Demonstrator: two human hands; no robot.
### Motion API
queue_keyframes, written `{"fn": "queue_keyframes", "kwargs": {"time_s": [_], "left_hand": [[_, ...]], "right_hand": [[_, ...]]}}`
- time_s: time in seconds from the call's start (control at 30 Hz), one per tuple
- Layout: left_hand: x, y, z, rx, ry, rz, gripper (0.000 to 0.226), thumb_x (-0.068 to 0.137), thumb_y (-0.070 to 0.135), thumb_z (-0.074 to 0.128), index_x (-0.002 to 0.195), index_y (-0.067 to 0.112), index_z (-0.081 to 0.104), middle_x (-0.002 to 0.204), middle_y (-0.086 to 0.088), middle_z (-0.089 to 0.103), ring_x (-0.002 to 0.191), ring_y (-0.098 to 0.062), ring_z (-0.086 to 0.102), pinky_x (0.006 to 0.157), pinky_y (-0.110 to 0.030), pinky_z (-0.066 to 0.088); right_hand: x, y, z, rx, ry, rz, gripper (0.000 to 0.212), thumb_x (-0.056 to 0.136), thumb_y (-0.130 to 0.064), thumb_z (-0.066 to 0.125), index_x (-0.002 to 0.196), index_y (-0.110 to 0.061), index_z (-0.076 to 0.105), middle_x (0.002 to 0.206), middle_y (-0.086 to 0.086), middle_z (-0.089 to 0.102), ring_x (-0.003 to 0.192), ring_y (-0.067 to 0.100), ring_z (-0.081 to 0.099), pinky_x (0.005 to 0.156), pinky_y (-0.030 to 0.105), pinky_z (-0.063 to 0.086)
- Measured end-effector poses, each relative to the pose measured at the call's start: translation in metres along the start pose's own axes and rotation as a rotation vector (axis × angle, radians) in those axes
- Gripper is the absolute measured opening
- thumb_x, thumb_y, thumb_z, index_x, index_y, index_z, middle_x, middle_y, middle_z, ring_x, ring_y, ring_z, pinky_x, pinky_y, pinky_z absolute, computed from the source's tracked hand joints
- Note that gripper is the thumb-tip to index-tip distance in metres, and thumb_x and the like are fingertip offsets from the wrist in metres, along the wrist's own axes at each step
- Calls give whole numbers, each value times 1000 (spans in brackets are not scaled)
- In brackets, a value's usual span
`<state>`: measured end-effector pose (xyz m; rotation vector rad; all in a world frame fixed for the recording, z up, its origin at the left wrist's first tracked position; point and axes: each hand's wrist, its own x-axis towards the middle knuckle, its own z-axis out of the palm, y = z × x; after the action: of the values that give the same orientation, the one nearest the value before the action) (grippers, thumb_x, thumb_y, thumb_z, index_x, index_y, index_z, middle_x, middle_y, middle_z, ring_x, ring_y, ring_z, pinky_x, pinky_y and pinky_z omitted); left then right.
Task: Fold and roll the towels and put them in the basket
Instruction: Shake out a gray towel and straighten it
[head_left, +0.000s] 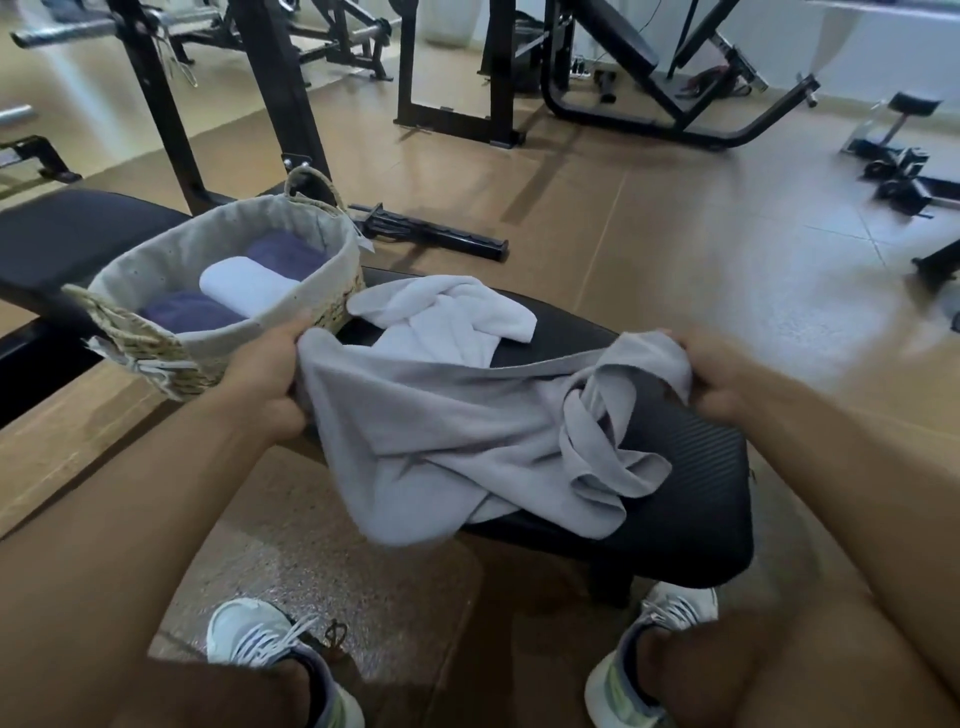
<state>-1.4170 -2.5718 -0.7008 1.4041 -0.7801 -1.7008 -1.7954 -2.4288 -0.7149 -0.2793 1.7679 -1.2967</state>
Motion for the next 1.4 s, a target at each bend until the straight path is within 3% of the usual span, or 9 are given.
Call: {"fn": "queue_keyframes", "kwargs": {"time_s": [0.1, 0.27, 0.5, 0.6, 0.67, 0.8, 0.97, 1.23, 1.4], "left_hand": [[10, 3, -7, -44, 81, -89, 35, 94, 43, 64, 120, 20, 70, 114, -4, 75, 108, -28, 69, 76, -42, 55], [7, 1, -2, 45, 69, -155, 38, 95, 47, 60, 124, 24, 69, 113, -8, 75, 105, -34, 67, 67, -50, 54], [-32, -13, 27, 328, -31, 187, 12, 94, 31, 71, 93, 20, 76, 90, -8, 77, 85, -28, 70, 87, -51, 56], [-45, -24, 30, 561, -167, 369, 30, 90, 41, 74, 96, 12, 79, 100, -23, 74, 80, -21, 66, 73, -37, 54], [-55, -33, 35, 663, -232, 444, 42, 90, 46, 72, 95, 5, 76, 93, -26, 72, 74, -20, 64, 65, -38, 51], [-80, -44, 47, 626, -350, 522, 22, 95, 38, 68, 91, 21, 82, 86, -4, 79, 86, -19, 73, 81, -49, 58], [-85, -50, 48, 528, -461, 424, 28, 101, 42, 60, 103, 24, 81, 98, -1, 80, 101, -23, 74, 94, -51, 58], [-88, -51, 49, 370, -470, 322, 24, 98, 35, 63, 106, 22, 81, 104, -1, 79, 103, -20, 74, 87, -37, 59], [-89, -51, 50, 332, -442, 281, 26, 103, 32, 56, 109, 23, 79, 105, 2, 79, 102, -16, 73, 80, -28, 57]], "right_hand": [[12, 7, -10, -116, 90, -29, 19, 94, -14, 63, 105, -10, 78, 105, 14, 76, 79, 25, 74, 57, 33, 60], [13, 9, -17, -234, 177, -55, 15, 91, -9, 64, 78, -13, 70, 89, 10, 70, 73, 23, 66, 56, 33, 54], [-33, -4, 17, -488, -201, -232, 4, 92, -19, 73, 93, -16, 71, 94, 10, 70, 81, 19, 63, 69, 31, 53], [-66, -9, 40, -653, -380, -305, 11, 91, -27, 74, 94, -17, 73, 87, 14, 67, 71, 17, 58, 57, 28, 47], [-91, -12, 55, -666, -589, -307, 10, 94, -18, 69, 103, -14, 69, 83, 18, 64, 61, 15, 63, 49, 27, 44], [-117, -8, 77, -525, -891, -338, 41, 89, 16, 58, 123, -8, 55, 100, 14, 72, 93, 30, 73, 67, 33, 60], [-117, 1, 93, -699, -477, -862, 16, 85, -15, 78, 96, -17, 67, 91, 0, 75, 86, 21, 73, 83, 46, 59], [-116, 5, 98, -1272, 5, -1131, 17, 87, -47, 62, 93, -39, 75, 82, -11, 60, 84, 13, 52, 81, 35, 41], [-121, 5, 101, -1050, -180, -1306, 17, 88, -20, 70, 101, -30, 73, 103, -11, 68, 102, 11, 58, 96, 30, 43]]}}
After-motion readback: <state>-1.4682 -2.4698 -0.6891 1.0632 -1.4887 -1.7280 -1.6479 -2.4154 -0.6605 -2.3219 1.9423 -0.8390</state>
